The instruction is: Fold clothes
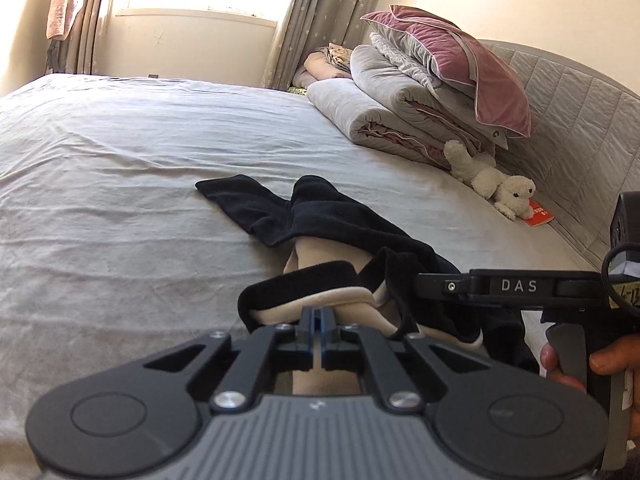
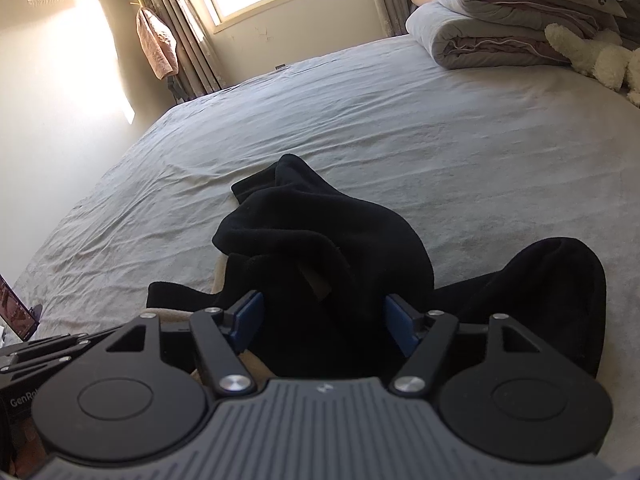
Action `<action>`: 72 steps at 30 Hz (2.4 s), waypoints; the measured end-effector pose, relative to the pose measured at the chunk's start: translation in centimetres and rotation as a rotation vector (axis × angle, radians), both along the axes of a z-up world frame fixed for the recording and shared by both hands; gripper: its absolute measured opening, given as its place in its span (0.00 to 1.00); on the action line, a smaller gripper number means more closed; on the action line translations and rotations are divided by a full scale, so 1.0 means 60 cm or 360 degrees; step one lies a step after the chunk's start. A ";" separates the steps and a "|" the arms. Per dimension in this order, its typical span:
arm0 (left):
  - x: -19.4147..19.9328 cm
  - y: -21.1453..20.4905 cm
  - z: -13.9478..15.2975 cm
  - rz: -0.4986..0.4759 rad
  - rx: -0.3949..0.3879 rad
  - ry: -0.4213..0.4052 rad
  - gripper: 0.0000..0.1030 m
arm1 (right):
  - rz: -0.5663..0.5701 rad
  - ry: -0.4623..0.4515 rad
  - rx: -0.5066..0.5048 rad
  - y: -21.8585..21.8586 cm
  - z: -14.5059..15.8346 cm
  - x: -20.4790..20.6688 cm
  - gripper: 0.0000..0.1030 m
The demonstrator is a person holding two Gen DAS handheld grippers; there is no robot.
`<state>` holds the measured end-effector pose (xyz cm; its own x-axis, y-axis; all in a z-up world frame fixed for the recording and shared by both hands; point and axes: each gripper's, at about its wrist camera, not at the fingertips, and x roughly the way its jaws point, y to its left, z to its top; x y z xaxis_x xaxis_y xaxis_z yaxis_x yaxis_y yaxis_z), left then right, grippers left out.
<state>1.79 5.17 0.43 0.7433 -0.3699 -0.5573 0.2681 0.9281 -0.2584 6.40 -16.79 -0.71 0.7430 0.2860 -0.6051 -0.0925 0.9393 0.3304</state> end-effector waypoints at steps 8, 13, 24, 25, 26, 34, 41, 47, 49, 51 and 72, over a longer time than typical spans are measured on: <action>0.010 0.000 -0.013 0.0004 0.0013 0.0113 0.30 | 0.0005 0.0004 -0.0011 0.004 -0.003 0.000 0.71; 0.011 -0.004 -0.017 0.0006 0.0025 0.0139 0.32 | 0.0017 0.0014 -0.0033 0.012 -0.007 0.001 0.72; 0.013 -0.009 -0.019 0.0017 0.0011 0.0139 0.31 | 0.0028 0.0018 -0.0033 0.012 -0.006 -0.001 0.72; 0.013 -0.009 -0.020 0.0017 0.0013 0.0139 0.31 | 0.0029 0.0018 -0.0034 0.013 -0.006 -0.001 0.72; 0.013 -0.009 -0.020 0.0018 0.0013 0.0138 0.31 | 0.0030 0.0018 -0.0036 0.013 -0.006 -0.001 0.72; 0.014 -0.009 -0.020 0.0028 0.0013 0.0129 0.31 | 0.0029 0.0016 -0.0043 0.015 -0.008 -0.001 0.72; 0.015 -0.010 -0.021 0.0052 0.0006 0.0109 0.29 | 0.0039 0.0015 -0.0060 0.018 -0.008 -0.001 0.72; 0.019 -0.014 -0.023 0.0070 -0.0014 0.0106 0.19 | 0.0063 0.0021 -0.0093 0.023 -0.012 0.001 0.54; 0.021 -0.017 -0.022 0.0085 -0.0013 0.0097 0.17 | 0.0068 0.0023 -0.0110 0.025 -0.012 0.002 0.31; 0.022 -0.018 -0.022 0.0095 -0.0019 0.0089 0.17 | 0.0065 0.0019 -0.0123 0.024 -0.012 0.003 0.24; 0.038 -0.027 -0.036 0.0099 0.0017 0.0097 0.22 | -0.0377 -0.0212 -0.0020 -0.116 0.044 -0.013 0.05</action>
